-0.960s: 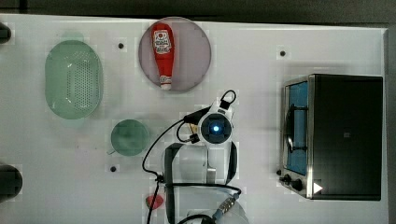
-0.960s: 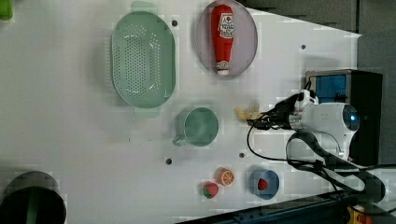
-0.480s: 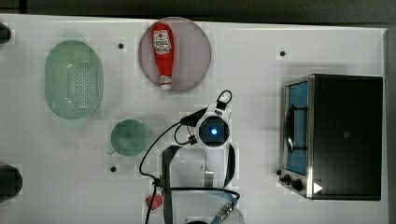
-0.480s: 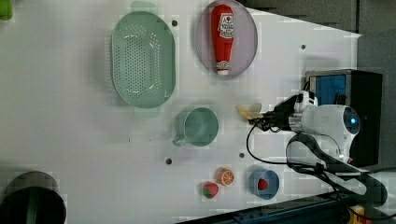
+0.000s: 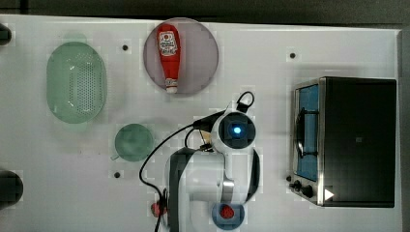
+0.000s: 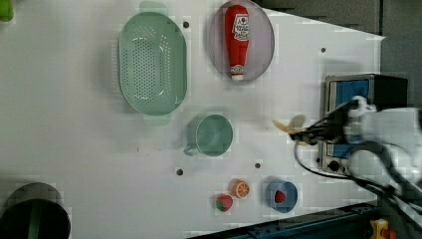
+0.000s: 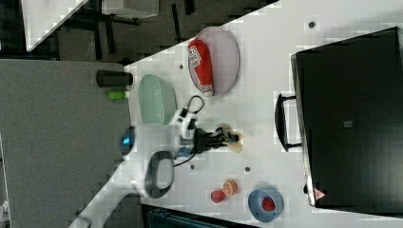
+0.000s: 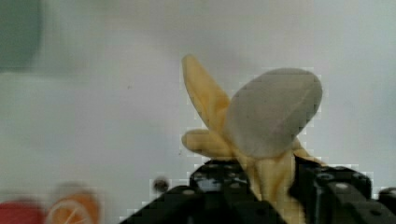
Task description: Pick Banana and place it in mug.
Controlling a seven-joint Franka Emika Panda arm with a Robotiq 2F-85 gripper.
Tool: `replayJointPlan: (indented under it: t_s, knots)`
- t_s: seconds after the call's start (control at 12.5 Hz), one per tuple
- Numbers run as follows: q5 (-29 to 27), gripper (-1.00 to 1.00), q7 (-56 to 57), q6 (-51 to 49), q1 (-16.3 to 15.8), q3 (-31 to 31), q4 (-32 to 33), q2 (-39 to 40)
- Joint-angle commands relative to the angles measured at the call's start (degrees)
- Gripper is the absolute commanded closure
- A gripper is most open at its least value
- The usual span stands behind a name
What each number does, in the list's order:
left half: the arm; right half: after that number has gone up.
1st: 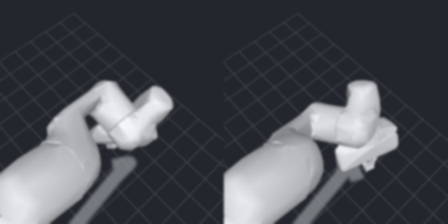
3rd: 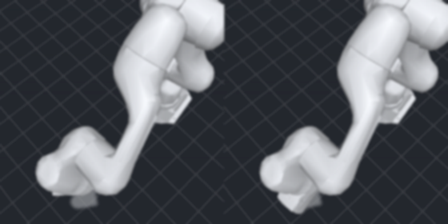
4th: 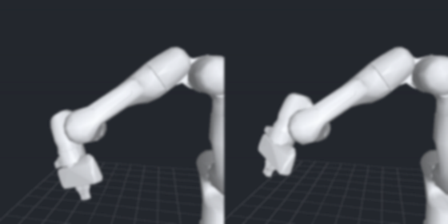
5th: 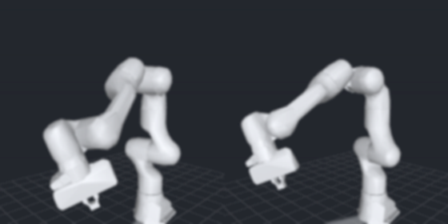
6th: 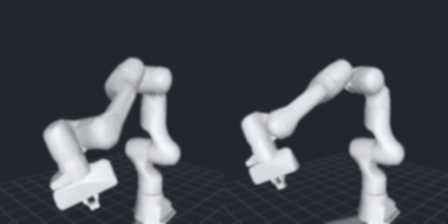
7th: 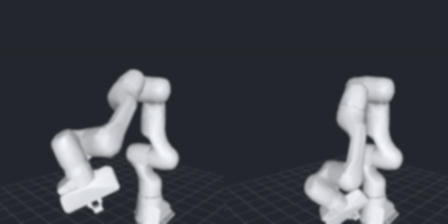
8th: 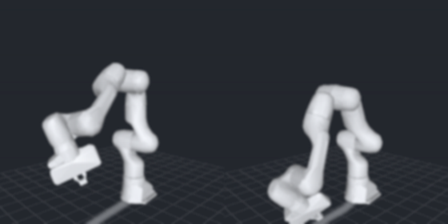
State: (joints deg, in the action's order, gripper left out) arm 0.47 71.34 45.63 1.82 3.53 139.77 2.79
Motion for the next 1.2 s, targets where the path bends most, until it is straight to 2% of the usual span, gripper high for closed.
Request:
replayJointPlan:
  t_s: [0.08,0.4,0.56,0.96,1.2]
  knots:
    - [0.64,0.36,-0.5,-10.81,-0.61,-1.84,-5.28,-9.13]
    - [0.43,0.36,-10.65,-18.34,-1.39,-6.51,-7.61,-13.64]
    - [-0.64,0.36,-14.78,-18.33,-2.25,-10.06,-7.6,-13.79]
    - [-6.6,0.36,-33.48,-17.97,-3.2,-20.21,-7.61,-12.39]
    - [-6.84,0.36,-41.68,-14.26,-3.29,-24.75,-7.51,-9.26]
